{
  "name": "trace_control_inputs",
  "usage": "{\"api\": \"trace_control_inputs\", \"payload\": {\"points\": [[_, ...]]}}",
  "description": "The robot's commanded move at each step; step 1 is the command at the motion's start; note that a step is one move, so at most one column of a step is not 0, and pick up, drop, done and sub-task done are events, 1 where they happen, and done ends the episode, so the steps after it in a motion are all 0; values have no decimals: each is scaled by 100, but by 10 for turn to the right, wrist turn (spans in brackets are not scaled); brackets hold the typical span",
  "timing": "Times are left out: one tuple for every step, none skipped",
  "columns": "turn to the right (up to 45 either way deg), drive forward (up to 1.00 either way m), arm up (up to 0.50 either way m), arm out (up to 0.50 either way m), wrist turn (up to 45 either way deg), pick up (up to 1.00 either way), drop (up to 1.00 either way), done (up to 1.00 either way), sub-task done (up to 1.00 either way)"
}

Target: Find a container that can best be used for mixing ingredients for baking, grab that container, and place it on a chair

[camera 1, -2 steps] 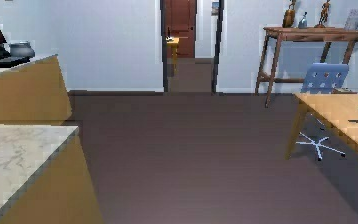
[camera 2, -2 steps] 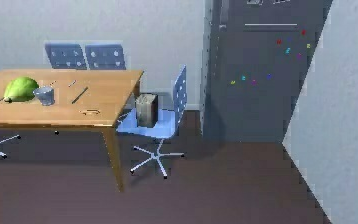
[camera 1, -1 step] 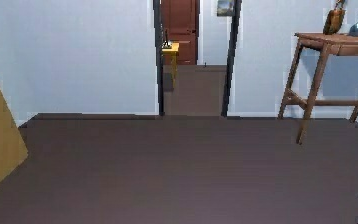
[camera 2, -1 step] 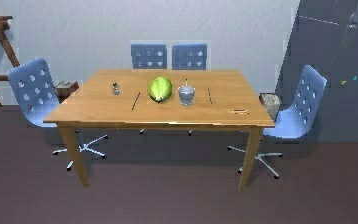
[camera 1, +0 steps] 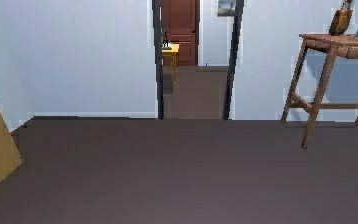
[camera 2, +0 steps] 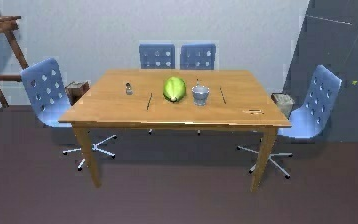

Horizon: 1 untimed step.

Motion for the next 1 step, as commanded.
{"api": "trace_control_inputs", "payload": {"points": [[-360,0,0,0,0,0,0,0,0]]}}
